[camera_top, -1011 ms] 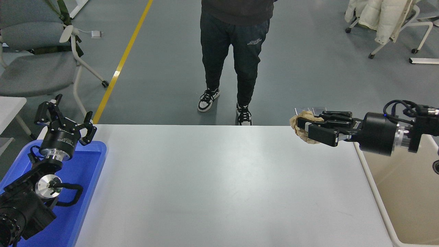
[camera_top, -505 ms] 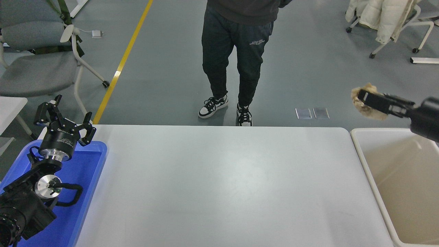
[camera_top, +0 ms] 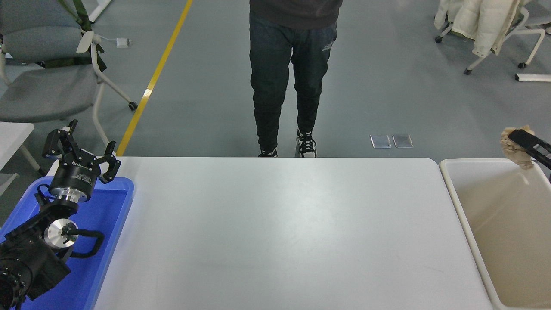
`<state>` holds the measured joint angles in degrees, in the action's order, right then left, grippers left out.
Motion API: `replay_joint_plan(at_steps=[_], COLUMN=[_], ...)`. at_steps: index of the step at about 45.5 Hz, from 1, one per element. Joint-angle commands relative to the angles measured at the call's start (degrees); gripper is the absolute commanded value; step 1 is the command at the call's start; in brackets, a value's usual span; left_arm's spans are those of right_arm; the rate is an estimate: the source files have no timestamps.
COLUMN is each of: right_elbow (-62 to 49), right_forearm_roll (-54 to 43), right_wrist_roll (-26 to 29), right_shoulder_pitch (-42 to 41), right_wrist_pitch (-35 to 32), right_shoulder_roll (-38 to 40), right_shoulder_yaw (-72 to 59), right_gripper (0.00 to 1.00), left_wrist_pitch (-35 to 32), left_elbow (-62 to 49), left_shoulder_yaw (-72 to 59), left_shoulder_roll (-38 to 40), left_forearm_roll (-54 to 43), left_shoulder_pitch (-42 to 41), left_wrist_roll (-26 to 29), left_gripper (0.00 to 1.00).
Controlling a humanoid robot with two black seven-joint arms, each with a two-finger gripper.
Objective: Clean the table surface
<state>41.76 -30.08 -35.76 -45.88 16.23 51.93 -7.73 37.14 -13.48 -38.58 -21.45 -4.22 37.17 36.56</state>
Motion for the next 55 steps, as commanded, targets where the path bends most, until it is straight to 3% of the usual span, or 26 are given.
replay_joint_plan(at_steps=[1, 12, 25, 55], right_elbow=[-13.71, -23.55, -32.97, -37.89], right_forearm_roll=[9.68, 14.43, 22.17, 24.63], right_wrist_roll=[0.78, 3.15, 13.7, 17.39], right_shoulder_pitch=[7.12, 11.07, 12.13, 10.11], right_wrist_pitch=[-0.24, -1.73, -7.97, -8.23], right_shoulder_roll=[-7.54, -14.65, -22.04, -27.76], right_shoulder_yaw=[1.22, 1.22, 1.4, 7.73], right_gripper=[0.0, 0.0, 0.0, 0.0], left_wrist_pitch=[-0.05, -0.05, -0.05, -0.05], left_elbow=[-0.05, -0.05, -0.05, 0.03], left_shoulder_yaw=[0.0, 0.0, 0.0, 0.0], left_shoulder_roll=[0.0, 0.0, 0.0, 0.0], left_forearm_roll=[0.0, 0.0, 0.0, 0.0], left_shoulder_pitch=[0.01, 0.01, 0.01, 0.01], left_wrist_roll=[0.0, 0.0, 0.0, 0.0], left_gripper=[1.0, 1.0, 1.0, 1.0])
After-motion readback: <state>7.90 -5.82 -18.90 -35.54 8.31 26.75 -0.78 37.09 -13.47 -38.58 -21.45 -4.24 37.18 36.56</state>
